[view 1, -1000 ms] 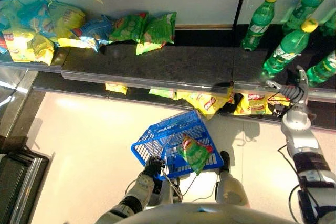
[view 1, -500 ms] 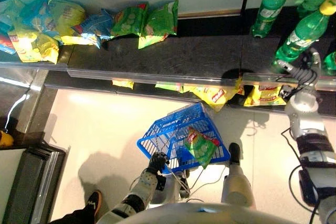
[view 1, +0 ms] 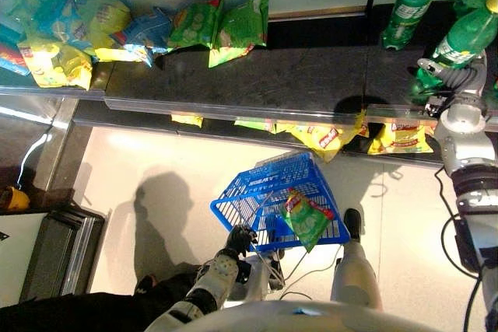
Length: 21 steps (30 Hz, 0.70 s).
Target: Pick up the snacks into the basket
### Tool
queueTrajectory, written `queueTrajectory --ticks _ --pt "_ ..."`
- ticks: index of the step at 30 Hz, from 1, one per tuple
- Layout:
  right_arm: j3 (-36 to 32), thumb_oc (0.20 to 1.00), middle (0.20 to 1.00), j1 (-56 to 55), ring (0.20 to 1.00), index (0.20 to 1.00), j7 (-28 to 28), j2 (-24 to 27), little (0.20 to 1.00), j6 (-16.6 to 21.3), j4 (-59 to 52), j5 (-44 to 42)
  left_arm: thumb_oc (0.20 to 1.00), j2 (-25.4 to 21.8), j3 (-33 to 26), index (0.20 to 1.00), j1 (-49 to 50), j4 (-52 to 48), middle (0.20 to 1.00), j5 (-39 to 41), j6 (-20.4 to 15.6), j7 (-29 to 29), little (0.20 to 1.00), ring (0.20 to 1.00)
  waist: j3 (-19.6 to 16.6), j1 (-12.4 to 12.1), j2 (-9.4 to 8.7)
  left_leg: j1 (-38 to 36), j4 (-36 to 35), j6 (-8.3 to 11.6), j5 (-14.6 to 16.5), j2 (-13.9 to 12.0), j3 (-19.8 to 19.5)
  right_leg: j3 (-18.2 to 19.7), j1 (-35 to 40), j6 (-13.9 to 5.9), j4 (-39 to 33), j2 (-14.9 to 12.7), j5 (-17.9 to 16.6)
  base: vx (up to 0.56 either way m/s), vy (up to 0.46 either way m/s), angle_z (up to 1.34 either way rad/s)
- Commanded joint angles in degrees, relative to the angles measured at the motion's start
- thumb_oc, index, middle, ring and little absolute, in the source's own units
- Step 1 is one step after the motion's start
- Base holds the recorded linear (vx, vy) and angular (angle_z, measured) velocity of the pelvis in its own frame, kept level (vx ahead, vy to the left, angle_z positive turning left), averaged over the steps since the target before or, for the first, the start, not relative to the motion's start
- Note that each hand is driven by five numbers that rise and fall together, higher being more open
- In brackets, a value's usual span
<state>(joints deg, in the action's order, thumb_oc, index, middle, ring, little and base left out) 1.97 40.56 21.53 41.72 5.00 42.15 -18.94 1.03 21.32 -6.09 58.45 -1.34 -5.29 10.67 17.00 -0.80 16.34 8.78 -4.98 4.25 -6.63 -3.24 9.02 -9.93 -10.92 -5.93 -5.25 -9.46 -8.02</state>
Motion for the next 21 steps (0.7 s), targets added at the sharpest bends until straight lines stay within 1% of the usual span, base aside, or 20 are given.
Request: queueTrajectory --ticks 1,2,6,8,9,12,14,15,21 --pt "6.64 1.000 1.000 9.76 1.000 1.000 -2.39 2.52 1.000 1.59 3.29 0.12 0.200 -7.30 4.61 0.200 1.82 3.00 0.200 -0.83 1.08 1.73 0.200 0.200 -2.96 -2.09 -3.08 0.68 0.53 2.36 1.29 1.22 -0.80 2.18 -3.62 -5.47 0.25 -6.01 -0.42 0.00 0.000 0.00" --pt "6.87 1.000 1.000 10.08 1.000 1.000 -2.45 2.57 1.000 1.65 3.54 0.06 0.200 -7.20 4.53 0.200 1.78 2.99 0.200 -0.82 1.08 1.73 0.200 0.200 -2.94 -2.01 -3.00 0.73 0.53 2.36 1.29 1.22 -0.80 2.19 -3.67 -5.48 0.25 -6.01 -0.43 0.00 0.000 0.00" --pt "11.79 1.000 1.000 15.40 1.000 1.000 -5.47 3.32 1.000 0.02 9.24 0.97 0.200 -7.37 5.12 0.200 1.54 3.20 0.200 -0.43 0.92 1.37 0.200 0.200 -2.77 -2.49 -3.14 0.94 0.59 2.36 1.12 1.45 -1.25 2.17 -3.54 -5.37 0.25 -6.16 -0.61 0.02 0.007 0.06" --pt "13.19 1.000 1.000 17.50 1.000 1.000 -5.78 2.37 1.000 -0.10 11.01 0.74 0.200 -7.37 5.41 0.200 1.17 3.36 0.200 -0.32 0.93 1.50 0.200 0.200 -2.60 -2.68 -3.26 1.08 0.62 2.30 1.11 1.52 -1.58 2.08 -3.54 -5.25 0.25 -6.11 -0.64 0.01 -0.002 0.04" --pt "13.65 0.200 0.200 18.39 0.200 0.200 -5.51 2.15 0.200 -0.18 11.67 1.21 0.200 -7.48 5.49 0.200 0.90 3.47 0.200 -0.38 0.93 1.63 0.200 0.200 -2.51 -2.75 -3.39 1.22 0.64 2.28 1.10 1.53 -1.71 2.09 -3.64 -5.20 0.25 -6.04 -0.64 -0.01 -0.004 0.06" --pt "14.05 0.200 0.200 18.26 0.200 0.200 -4.33 0.46 0.200 0.25 10.77 2.75 0.200 -7.43 5.46 0.200 0.18 3.56 0.200 -0.28 0.93 2.28 0.200 0.200 -2.05 -2.91 -3.68 1.68 0.70 2.17 0.99 1.60 -2.06 2.06 -3.92 -5.15 0.25 -5.97 -0.81 0.00 0.001 0.02" --pt "12.12 0.200 0.200 15.68 0.200 0.200 -3.10 -1.13 0.200 0.89 7.40 2.77 0.200 -7.27 4.86 0.200 -0.30 3.63 0.200 -0.28 1.00 2.88 0.200 0.200 -1.68 -2.94 -3.80 2.04 0.66 2.08 0.97 1.77 -2.42 2.10 -4.11 -5.17 0.25 -6.06 -0.93 -0.01 0.008 0.02" --pt "12.02 0.200 0.200 15.52 0.200 0.200 -3.05 -1.17 0.200 0.83 7.24 2.83 0.200 -7.31 4.88 0.200 -0.27 3.64 0.200 -0.28 1.00 2.88 0.200 0.200 -1.71 -2.95 -3.85 2.05 0.67 2.07 0.97 1.78 -2.44 2.09 -4.11 -5.17 0.25 -6.07 -0.92 -0.01 0.014 0.08" --pt "6.68 0.200 0.200 7.06 0.200 0.200 -2.15 -5.03 0.200 2.33 0.41 1.24 0.200 -6.71 3.50 0.200 -0.65 4.07 0.200 0.23 1.06 3.70 0.200 0.200 -1.14 -2.56 -4.22 2.15 0.67 1.90 1.21 2.14 -2.89 1.95 -3.93 -5.24 0.25 -6.38 -1.10 -0.01 0.022 0.08"
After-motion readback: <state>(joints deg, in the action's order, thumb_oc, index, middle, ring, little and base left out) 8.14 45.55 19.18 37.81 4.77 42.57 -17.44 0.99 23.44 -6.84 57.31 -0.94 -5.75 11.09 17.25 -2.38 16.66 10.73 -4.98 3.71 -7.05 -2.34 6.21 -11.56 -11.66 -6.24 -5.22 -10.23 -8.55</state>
